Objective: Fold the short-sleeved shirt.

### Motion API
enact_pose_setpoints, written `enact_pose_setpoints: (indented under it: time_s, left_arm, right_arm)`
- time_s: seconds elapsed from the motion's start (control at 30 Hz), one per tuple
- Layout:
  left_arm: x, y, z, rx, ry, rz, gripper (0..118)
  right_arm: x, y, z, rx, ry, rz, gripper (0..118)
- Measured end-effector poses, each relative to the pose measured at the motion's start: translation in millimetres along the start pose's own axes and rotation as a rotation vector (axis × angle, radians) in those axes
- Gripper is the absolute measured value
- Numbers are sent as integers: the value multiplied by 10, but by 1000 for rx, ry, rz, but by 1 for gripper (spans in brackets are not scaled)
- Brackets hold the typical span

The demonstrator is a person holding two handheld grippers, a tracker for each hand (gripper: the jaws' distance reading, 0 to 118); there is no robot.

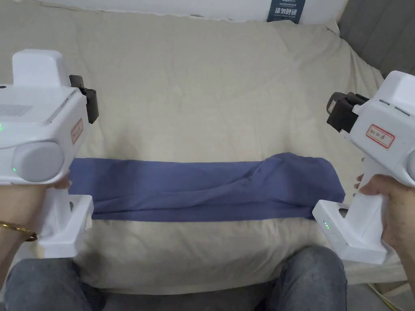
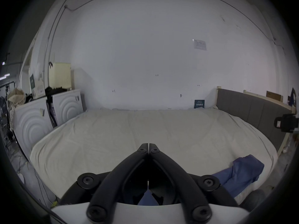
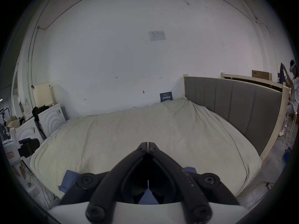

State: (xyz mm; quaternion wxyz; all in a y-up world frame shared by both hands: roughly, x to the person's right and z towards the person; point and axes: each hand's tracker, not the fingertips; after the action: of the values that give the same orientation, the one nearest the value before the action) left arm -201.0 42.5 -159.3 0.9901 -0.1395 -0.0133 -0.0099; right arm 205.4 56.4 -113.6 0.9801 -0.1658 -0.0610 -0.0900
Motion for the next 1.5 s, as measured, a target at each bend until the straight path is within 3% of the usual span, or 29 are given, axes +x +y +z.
enact_pose_setpoints:
  time_s: [0.07,0.13,0.17,0.2,0.27,0.3,0.57,0.7,0.97,1.13,1.23,1.27,1.33,1.37,1.43,1.47,1.5]
  left_arm:
    - [-116,-2,-55,-52,-14,54,0]
    - [-298,-14,-142,-96,-51,136,12]
    - [-398,-30,-197,-118,-52,171,25]
    - [-470,-54,-220,-135,-49,197,61]
    - [-703,-106,-376,-209,-75,231,112]
    - [-819,-147,-463,-258,-104,257,118]
    - [-1720,-882,-1067,-610,-335,510,118]
    - [-1986,-1309,-1209,-752,-376,680,118]
    - [-2027,-1741,-1380,-774,-534,923,118]
    - [-1878,-1788,-1493,-736,-625,898,118]
    - [-1825,-1798,-1559,-730,-658,948,118]
    - [-1810,-1807,-1583,-734,-668,967,107]
    - [-1816,-1805,-1623,-733,-605,958,23]
    - [-1788,-1789,-1654,-756,-519,908,10]
    - [-1673,-1790,-1718,-862,-314,747,11]
    - [-1658,-1752,-1695,-809,-432,798,11]
    - [-1640,-1675,-1685,-814,-414,796,10]
  right_arm:
    - [-25,-1,-37,-13,5,16,1]
    - [-16,8,-79,-29,11,35,1]
    - [-37,2,-93,-34,13,39,1]
    - [-36,3,-109,-39,14,41,1]
    - [-15,12,-161,-48,14,40,1]
    - [-34,11,-185,-55,14,34,1]
    - [2,-18,-546,-134,-24,48,1]
    - [-6,-73,-669,-167,-47,41,1]
    - [93,-139,-835,-206,-116,-38,1]
    - [35,-135,-797,-213,-131,-22,1]
    - [31,-142,-784,-221,-128,-26,1]
    - [28,-149,-780,-225,-128,-25,1]
    - [17,-169,-775,-228,-132,-19,1]
    - [6,-174,-768,-231,-132,-16,1]
    - [3,-184,-748,-231,-130,-15,1]
    - [7,-191,-723,-225,-126,-19,1]
    - [2,-187,-702,-220,-122,-22,1]
